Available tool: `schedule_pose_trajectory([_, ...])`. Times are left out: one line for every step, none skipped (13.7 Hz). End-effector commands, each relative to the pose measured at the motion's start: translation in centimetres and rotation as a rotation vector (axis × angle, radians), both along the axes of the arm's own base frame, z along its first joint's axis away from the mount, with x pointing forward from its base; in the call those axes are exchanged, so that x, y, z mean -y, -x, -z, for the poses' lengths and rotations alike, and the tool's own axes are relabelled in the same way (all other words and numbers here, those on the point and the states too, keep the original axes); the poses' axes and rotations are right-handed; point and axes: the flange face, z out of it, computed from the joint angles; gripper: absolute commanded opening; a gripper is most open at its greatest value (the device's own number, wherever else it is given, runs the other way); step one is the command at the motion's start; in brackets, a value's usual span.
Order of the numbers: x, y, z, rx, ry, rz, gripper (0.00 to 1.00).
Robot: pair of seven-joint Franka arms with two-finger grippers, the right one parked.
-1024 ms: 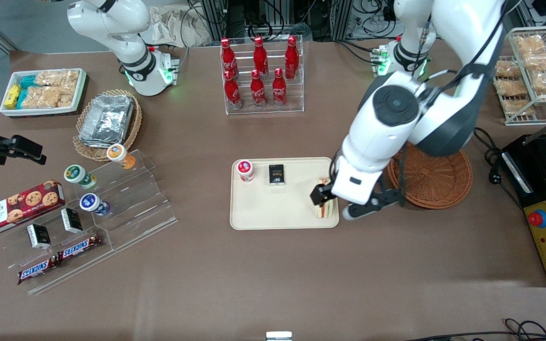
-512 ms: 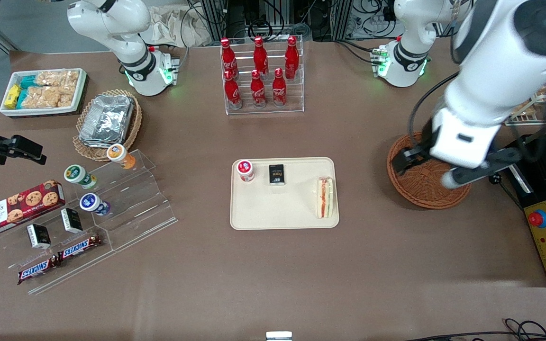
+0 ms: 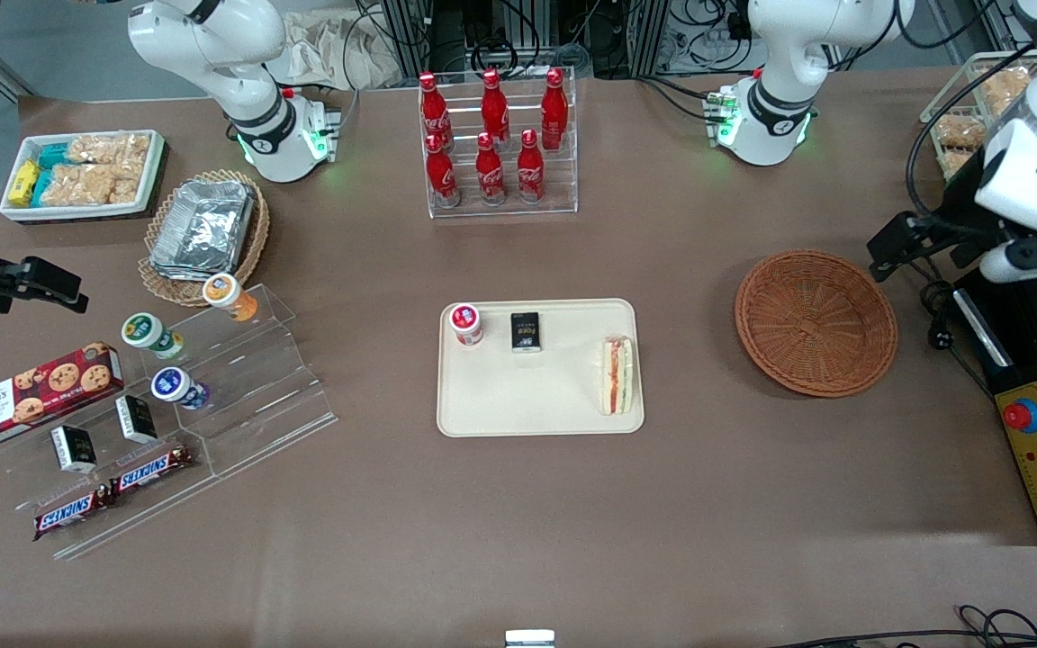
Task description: Place sandwich from basket to tray
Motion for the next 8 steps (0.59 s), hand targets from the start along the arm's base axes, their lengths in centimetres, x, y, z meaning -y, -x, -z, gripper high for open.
schedule_pose_trajectory([-2.9, 3.2, 0.8, 0.01, -0.002, 0.124, 1.0])
schedule_pose_trajectory([-3.1, 3.0, 0.3, 0.002, -0.003, 0.122, 1.0])
schedule_pose_trajectory([-3.0, 2.5, -0.1, -0.003, -0.016, 0.125, 1.0])
schedule_pose_trajectory([-3.0, 2.2, -1.0, -0.002, -0.022, 0.125, 1.0])
schedule_pose_trajectory([-3.1, 1.6, -1.3, -0.018, -0.024, 0.124, 1.0])
schedule_pose_trajectory([-2.9, 1.2, -1.1, -0.044, -0.025, 0.126, 1.0])
schedule_pose_trajectory([-2.6, 1.3, -1.5, -0.046, -0.026, 0.13, 1.0])
schedule_pose_trajectory([-2.5, 1.2, -1.5, -0.048, -0.027, 0.132, 1.0])
